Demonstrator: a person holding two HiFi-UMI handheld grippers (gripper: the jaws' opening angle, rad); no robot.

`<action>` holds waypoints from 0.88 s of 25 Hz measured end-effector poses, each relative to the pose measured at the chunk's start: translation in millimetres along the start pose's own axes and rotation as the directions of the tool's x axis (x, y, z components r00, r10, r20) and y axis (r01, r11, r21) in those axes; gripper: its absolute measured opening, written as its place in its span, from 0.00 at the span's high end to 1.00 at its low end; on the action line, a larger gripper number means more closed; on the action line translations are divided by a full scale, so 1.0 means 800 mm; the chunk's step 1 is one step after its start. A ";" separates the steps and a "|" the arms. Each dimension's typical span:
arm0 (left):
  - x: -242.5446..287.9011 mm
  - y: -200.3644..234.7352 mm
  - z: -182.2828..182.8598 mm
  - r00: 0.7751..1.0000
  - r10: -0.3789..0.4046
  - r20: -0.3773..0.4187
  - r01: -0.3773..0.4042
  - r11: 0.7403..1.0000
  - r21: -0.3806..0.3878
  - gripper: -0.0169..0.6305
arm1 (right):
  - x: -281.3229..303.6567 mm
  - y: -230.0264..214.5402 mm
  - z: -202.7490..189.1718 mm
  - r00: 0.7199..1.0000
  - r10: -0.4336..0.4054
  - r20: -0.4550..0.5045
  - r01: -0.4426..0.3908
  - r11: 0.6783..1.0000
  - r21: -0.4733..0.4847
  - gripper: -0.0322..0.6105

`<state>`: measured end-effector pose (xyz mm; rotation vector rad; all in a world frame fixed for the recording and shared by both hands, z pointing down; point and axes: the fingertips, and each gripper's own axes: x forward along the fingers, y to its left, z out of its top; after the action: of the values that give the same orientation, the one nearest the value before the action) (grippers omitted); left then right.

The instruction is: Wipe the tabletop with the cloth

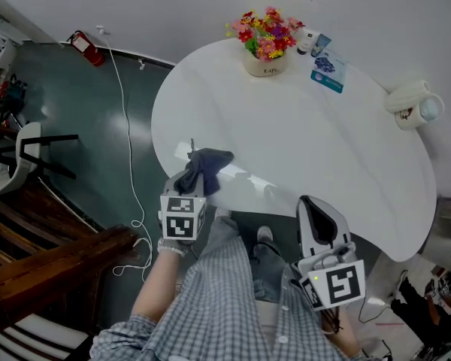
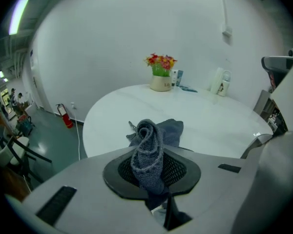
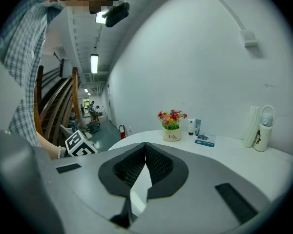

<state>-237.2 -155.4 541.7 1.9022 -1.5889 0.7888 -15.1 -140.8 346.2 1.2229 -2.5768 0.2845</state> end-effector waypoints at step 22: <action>0.056 0.194 0.077 0.995 0.104 0.009 -0.104 0.989 0.102 0.88 | 0.040 0.017 0.009 0.991 -0.130 -0.033 0.131 0.991 0.027 0.94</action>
<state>-378.2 -255.7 537.0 1.9045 -1.6909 0.9270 -46.1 -158.1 348.9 1.3793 -2.4613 0.3118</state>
